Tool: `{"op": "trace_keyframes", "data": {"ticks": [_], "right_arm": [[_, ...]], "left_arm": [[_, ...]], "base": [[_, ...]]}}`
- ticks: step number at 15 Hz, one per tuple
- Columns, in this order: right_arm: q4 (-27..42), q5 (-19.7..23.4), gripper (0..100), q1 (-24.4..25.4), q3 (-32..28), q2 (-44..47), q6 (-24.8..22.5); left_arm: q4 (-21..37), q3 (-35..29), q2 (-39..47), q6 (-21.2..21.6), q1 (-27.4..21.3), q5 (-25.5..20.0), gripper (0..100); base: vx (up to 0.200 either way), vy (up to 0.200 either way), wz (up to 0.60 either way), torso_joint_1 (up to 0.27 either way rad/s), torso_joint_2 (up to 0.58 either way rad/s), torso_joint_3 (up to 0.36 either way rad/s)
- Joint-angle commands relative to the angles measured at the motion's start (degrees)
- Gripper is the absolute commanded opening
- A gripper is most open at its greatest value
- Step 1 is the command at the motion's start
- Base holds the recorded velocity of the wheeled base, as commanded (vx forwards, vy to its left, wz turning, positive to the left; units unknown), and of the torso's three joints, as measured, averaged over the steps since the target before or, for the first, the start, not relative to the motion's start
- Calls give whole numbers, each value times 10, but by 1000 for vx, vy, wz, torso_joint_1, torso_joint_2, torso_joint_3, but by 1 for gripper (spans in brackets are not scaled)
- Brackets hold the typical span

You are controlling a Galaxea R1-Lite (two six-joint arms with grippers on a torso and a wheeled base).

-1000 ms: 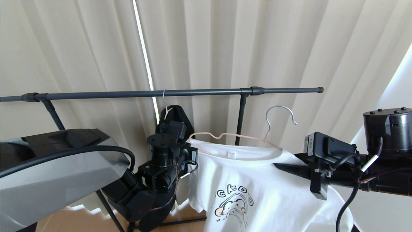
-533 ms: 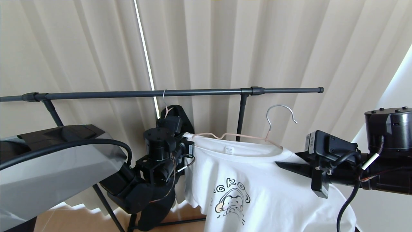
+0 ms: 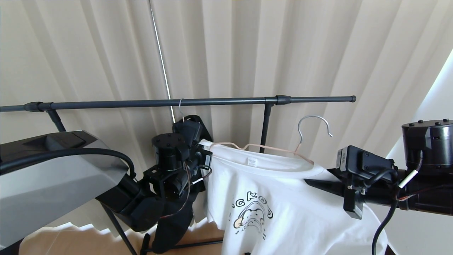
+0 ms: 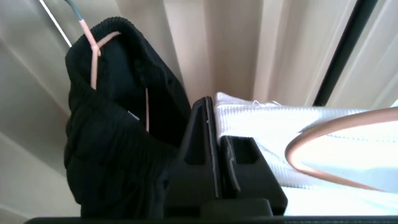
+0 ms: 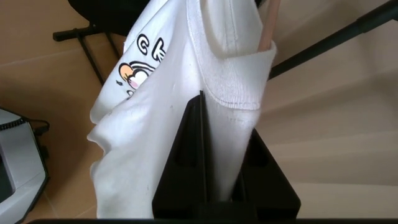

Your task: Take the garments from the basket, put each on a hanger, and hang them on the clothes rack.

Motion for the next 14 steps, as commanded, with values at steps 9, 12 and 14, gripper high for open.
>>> {"op": "trace_keyframes", "data": {"ticks": [9,12,14], "right_arm": [[0,-14,0,-12,0,10,-1],[-2,-46,0,-5,-5,17,2],[-2,-53,0,1,-9,25,4]], "left_arm": [[75,-23,-15,16,7,5,0],[159,-26,-61,17,-29,8,0],[241,-39,-90,17,-51,13,0]], "base": [[0,0,0,0,0,0],[0,0,0,0,0,0],[0,0,0,0,0,0]]}}
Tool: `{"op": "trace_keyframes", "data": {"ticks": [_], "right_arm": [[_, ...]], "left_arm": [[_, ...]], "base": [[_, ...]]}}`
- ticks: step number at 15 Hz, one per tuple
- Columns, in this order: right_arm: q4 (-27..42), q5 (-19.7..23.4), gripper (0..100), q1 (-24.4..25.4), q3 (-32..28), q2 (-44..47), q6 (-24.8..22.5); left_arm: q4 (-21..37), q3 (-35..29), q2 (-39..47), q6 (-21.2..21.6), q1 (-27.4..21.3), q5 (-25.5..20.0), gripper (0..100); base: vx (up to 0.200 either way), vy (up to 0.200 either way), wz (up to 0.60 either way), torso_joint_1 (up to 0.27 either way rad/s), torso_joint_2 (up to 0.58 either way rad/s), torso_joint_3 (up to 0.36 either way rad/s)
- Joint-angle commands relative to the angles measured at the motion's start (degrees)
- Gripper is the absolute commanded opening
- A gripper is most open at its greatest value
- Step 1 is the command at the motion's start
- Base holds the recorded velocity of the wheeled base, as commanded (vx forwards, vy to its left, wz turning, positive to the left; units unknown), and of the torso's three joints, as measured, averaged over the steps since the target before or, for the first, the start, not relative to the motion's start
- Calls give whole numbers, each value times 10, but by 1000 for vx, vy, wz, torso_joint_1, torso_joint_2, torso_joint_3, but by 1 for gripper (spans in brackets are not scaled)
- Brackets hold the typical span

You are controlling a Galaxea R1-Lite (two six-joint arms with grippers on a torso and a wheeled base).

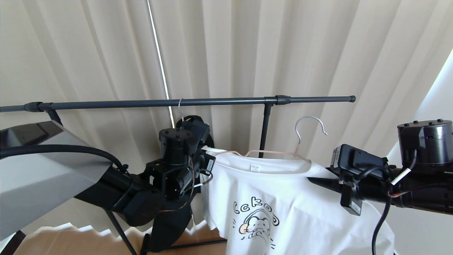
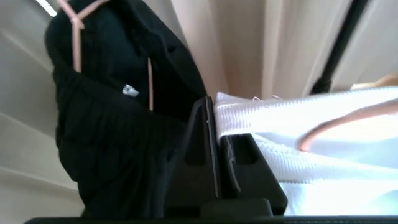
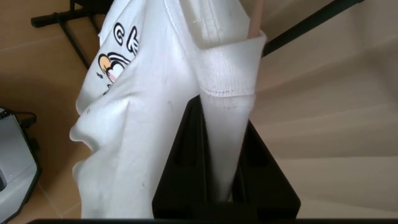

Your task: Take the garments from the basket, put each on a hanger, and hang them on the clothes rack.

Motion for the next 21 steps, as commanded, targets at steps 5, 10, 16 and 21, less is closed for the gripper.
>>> {"op": "trace_keyframes", "data": {"ticks": [5,10,16,21], "right_arm": [[-4,-28,0,6,-4,9,2],[-63,-76,0,29,11,32,6],[-65,-131,0,56,4,40,23],[-98,-160,0,72,-4,51,57]], "left_arm": [[152,-42,-59,10,-48,33,0],[174,-56,-62,17,-65,49,0],[305,-144,-76,10,-101,49,0],[317,-156,-74,8,-128,49,0]], "base": [[0,0,0,0,0,0],[0,0,0,0,0,0],[0,0,0,0,0,0],[0,0,0,0,0,0]]}}
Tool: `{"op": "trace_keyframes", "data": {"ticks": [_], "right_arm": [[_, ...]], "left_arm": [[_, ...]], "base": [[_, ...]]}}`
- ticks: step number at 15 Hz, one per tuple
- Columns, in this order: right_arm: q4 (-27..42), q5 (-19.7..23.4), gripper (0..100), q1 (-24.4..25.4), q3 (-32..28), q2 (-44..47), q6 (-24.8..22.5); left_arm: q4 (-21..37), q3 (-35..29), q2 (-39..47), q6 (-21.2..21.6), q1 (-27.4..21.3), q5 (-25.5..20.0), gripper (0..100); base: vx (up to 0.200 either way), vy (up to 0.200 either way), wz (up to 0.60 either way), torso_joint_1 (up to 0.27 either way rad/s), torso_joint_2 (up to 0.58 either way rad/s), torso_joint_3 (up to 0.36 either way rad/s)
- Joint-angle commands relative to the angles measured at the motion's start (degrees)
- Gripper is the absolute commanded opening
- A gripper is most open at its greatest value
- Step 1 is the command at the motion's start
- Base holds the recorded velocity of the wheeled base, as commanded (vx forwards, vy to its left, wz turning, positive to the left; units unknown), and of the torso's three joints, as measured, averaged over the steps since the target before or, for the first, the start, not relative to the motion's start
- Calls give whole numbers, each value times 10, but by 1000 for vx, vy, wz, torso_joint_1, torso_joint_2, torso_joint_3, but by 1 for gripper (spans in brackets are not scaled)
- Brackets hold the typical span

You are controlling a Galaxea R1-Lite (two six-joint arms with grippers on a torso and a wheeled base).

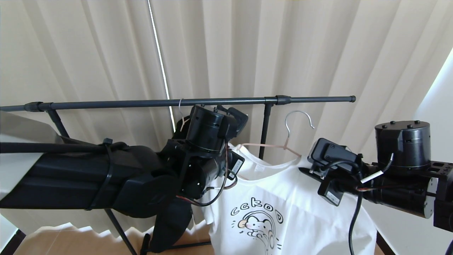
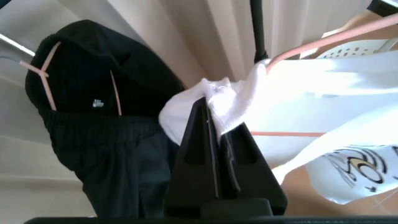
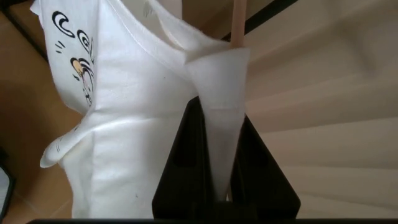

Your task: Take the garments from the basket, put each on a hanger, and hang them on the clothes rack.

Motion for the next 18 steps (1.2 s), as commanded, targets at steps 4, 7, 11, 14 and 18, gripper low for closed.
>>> {"op": "trace_keyframes", "data": {"ticks": [4,7,11,14,18], "right_arm": [[-92,-43,0,3,23,56,8],[-102,-69,0,17,36,64,4],[-103,-94,0,21,45,70,-12],[-129,-106,0,26,46,87,-10],[-174,-98,0,30,47,101,-1]], "left_arm": [[8,-20,-1,-17,-24,0,0],[87,-72,-1,-83,-35,0,0],[130,-90,-16,-121,-40,0,0],[130,-90,-29,-124,-62,0,0],[130,-103,-34,-129,-69,0,0]], "base": [[0,0,0,0,0,0],[0,0,0,0,0,0],[0,0,0,0,0,0],[0,0,0,0,0,0],[0,0,0,0,0,0]]}}
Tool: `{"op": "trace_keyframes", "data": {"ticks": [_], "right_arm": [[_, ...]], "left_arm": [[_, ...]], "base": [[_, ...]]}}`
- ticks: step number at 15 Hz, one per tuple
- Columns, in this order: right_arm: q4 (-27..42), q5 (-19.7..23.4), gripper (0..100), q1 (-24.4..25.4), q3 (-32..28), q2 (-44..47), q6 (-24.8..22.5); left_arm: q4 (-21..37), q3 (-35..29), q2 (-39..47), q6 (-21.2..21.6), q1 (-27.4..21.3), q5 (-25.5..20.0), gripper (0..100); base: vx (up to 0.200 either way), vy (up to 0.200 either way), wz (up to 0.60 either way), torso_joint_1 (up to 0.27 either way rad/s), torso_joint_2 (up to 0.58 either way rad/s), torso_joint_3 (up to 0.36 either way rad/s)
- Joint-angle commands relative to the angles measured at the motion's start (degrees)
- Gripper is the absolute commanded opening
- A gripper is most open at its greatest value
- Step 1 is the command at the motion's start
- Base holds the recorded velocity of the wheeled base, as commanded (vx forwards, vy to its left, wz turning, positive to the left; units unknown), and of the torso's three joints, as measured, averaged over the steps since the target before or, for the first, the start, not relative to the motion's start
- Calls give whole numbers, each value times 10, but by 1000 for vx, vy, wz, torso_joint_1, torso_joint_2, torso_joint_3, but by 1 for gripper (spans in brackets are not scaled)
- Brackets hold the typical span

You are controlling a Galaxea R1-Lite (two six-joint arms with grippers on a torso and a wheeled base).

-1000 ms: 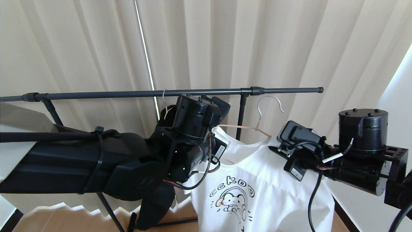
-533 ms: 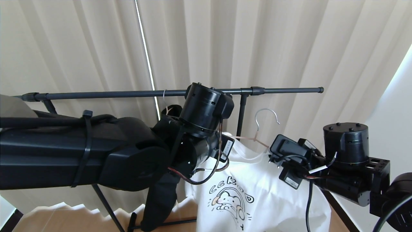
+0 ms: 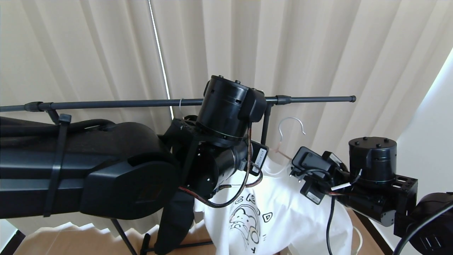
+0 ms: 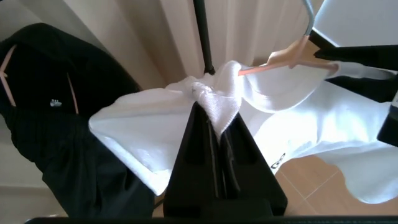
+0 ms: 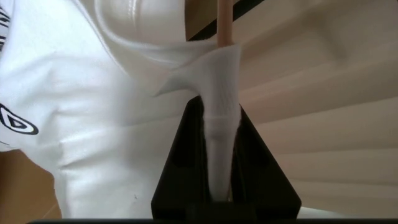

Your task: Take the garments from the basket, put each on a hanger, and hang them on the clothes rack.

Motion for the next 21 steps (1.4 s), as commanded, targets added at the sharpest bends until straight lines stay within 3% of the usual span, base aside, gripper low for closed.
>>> {"op": "trace_keyframes", "data": {"ticks": [1,6,10,19,21], "right_arm": [[-14,2,0,7,0,8,14],[-83,1,0,4,-2,2,70],[-137,12,0,3,11,-4,71],[-170,22,0,5,35,-9,70],[-182,47,0,7,42,-11,69]], "left_arm": [[-1,-8,4,-5,-7,0,0],[-2,-13,8,-8,-8,-1,0],[-4,-12,7,-16,-7,-1,0],[-9,3,12,-28,-21,-1,0],[-9,4,12,-28,-21,0,0]], "base": [[0,0,0,0,0,0],[0,0,0,0,0,0],[0,0,0,0,0,0],[0,0,0,0,0,0],[0,0,0,0,0,0]]}}
